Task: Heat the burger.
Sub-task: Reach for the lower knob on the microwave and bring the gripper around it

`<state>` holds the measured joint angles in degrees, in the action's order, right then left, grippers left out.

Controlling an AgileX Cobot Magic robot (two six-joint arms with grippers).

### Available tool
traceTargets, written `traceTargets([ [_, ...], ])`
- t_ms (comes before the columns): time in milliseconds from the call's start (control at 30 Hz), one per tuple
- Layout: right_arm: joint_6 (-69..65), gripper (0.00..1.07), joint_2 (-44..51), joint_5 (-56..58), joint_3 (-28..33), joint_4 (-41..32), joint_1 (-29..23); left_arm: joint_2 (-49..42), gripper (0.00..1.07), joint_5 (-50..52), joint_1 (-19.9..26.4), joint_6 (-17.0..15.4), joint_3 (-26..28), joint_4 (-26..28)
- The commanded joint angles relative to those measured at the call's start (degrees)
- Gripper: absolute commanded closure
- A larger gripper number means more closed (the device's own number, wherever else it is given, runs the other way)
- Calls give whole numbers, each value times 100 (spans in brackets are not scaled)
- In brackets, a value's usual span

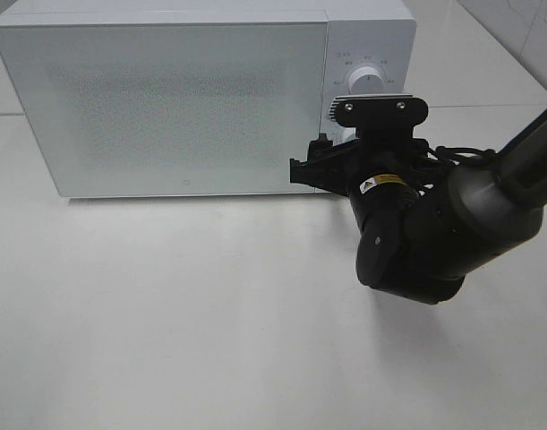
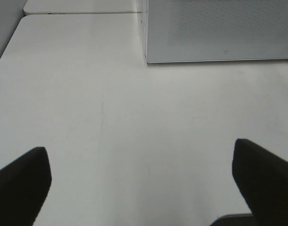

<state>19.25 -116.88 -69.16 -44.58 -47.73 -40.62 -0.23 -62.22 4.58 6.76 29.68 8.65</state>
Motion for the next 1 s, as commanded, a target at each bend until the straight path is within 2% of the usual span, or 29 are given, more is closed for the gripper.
traceTargets([
  [33,34,31,-86,-550,-132,29,57,-109,7,69,17,-23,0,23],
  [433,34,31,-246,-447,-367,172,258,-109,7,69,17,-23,0,23],
  [667,-29,35,-264,-378,-367,241,327,-109,7,69,17,-23,0,23],
  [767,-29,41,-264,-338,-367,327,327,-109,7,69,17,-23,0,23],
  [800,-29,49,-264,-327,-367,327,327,-109,7,69,17,-23,0,23],
  [867,-29,53,-264,-327,-367,327,327,-109,7,69,17,-23,0,23],
  [900,-34,62,-264,-275,-367,327,327,-109,7,69,17,-23,0,23],
  [933,-34,62,-264,-275,-367,327,327,-109,7,69,17,-23,0,23],
  [967,-52,74,-264,-235,-367,327,327,-109,7,69,17,-23,0,23],
  [1000,-74,79,-264,-212,-367,327,327,-109,7,69,17,-23,0,23],
])
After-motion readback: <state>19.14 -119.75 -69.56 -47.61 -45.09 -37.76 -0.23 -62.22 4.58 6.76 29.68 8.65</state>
